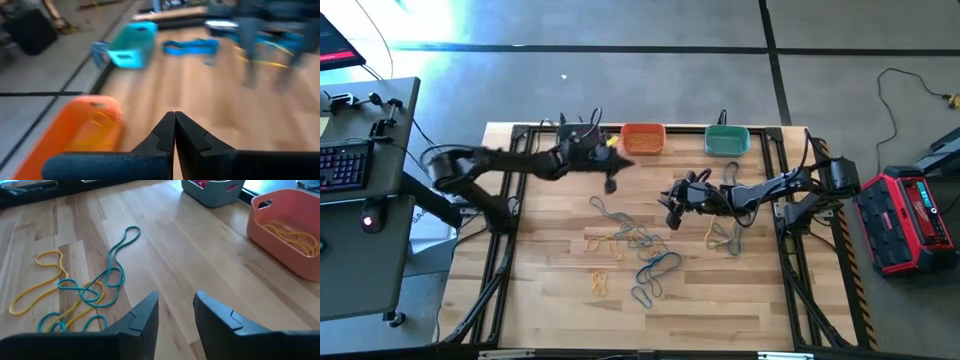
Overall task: Sort rubber bands into baskets
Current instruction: Put the yellow rubber band into the orange bin
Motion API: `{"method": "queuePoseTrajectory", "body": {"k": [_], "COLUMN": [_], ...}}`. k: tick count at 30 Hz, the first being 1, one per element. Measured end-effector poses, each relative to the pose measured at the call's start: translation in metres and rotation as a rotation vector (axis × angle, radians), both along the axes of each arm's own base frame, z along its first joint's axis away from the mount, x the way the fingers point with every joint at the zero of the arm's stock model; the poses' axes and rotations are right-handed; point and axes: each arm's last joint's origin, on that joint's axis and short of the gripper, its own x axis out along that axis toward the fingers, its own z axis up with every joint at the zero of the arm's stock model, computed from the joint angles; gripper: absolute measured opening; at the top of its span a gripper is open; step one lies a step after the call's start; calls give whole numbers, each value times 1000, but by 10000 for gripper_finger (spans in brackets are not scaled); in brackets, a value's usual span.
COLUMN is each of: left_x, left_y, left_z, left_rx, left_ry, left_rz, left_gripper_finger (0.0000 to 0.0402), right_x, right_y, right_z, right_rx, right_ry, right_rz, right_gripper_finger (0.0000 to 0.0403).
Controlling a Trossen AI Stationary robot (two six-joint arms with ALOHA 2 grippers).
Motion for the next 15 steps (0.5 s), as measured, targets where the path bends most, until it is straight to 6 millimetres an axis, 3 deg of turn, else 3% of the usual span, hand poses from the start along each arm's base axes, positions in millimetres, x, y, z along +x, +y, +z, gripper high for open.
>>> {"method": "queuePoseTrajectory", "body": {"k": [8, 15], "left_x": [-34, -44], "left_y": [-69, -120], "left_z": [3, -10], "left_rx": [-103, -188], "left_ry": [208, 434], "left_rz": [-174, -195], "left_gripper_finger": [1, 24], "right_x": [0, 0], "right_y": [0, 0], "right_z": [0, 0], "right_rx": [-17, -33], "right_ry": [6, 11], "right_rz": [10, 18], "right_gripper_finger": [112, 112]}}
